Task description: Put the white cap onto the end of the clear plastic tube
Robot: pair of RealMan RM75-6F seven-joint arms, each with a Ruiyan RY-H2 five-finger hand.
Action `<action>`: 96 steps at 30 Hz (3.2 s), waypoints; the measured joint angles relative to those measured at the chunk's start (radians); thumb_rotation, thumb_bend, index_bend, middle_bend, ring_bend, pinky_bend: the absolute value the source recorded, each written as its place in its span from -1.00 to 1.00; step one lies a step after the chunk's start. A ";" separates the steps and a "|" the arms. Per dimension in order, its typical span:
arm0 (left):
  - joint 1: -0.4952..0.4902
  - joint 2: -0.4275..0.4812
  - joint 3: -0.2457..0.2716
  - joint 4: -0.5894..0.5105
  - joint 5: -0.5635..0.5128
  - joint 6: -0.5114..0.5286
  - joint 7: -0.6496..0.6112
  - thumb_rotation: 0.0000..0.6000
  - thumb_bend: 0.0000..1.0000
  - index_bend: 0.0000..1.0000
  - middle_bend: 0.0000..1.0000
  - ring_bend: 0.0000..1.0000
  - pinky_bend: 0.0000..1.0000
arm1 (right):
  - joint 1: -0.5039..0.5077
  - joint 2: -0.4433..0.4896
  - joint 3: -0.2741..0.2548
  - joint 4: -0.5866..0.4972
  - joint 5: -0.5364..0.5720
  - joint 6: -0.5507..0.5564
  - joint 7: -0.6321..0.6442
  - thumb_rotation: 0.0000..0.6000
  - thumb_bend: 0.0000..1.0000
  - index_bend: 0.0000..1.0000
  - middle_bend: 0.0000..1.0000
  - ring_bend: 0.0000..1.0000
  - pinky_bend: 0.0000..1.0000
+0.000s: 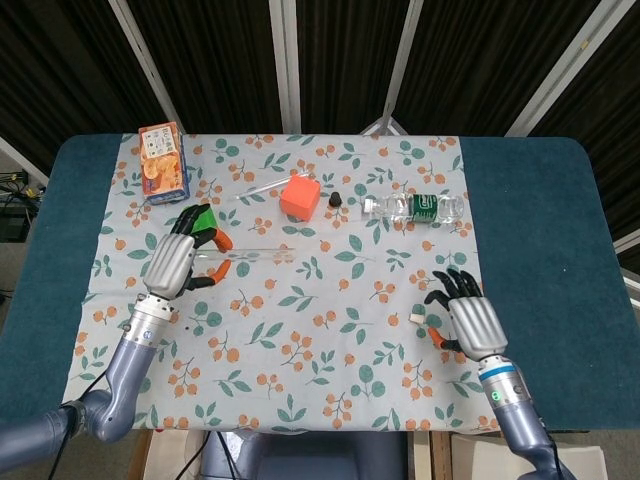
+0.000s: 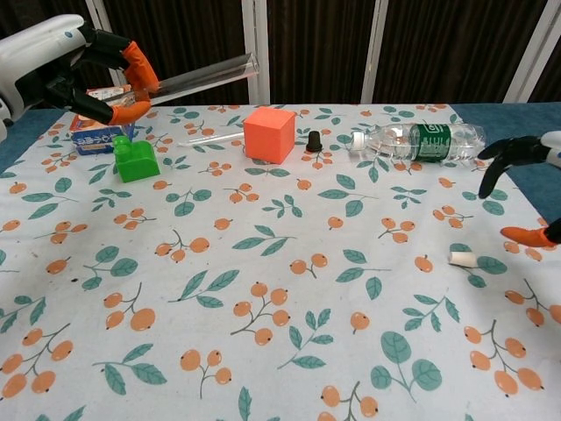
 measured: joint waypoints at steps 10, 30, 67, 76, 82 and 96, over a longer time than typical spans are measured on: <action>-0.005 0.019 0.007 -0.006 0.007 -0.014 0.004 1.00 0.62 0.16 0.04 -0.84 -1.00 | 0.029 -0.158 0.006 0.105 0.115 0.036 -0.095 1.00 -0.30 -0.07 -0.64 -0.85 -0.93; -0.019 0.033 0.004 -0.005 0.026 -0.006 -0.001 1.00 0.63 0.16 0.04 -0.84 -1.00 | 0.067 -0.294 0.027 0.218 0.228 0.068 -0.160 1.00 -0.32 -0.05 -0.64 -0.84 -0.93; -0.022 0.047 0.010 0.014 0.029 -0.001 -0.027 1.00 0.64 0.15 0.04 -0.84 -1.00 | 0.076 -0.328 0.031 0.259 0.328 0.089 -0.200 1.00 -0.34 0.02 -0.63 -0.84 -0.93; -0.019 0.048 0.015 0.021 0.030 -0.001 -0.034 1.00 0.64 0.14 0.04 -0.84 -1.00 | 0.086 -0.338 0.038 0.271 0.333 0.084 -0.204 1.00 -0.34 0.02 -0.63 -0.84 -0.93; -0.021 0.046 0.014 0.031 0.030 -0.003 -0.040 1.00 0.65 0.14 0.04 -0.84 -1.00 | 0.089 -0.340 0.038 0.272 0.333 0.083 -0.203 1.00 -0.34 0.04 -0.63 -0.84 -0.93; -0.022 0.032 0.016 0.045 0.024 -0.006 -0.049 1.00 0.65 0.14 0.04 -0.84 -1.00 | 0.082 -0.325 0.027 0.271 0.308 0.086 -0.180 1.00 -0.20 0.19 -0.56 -0.79 -0.92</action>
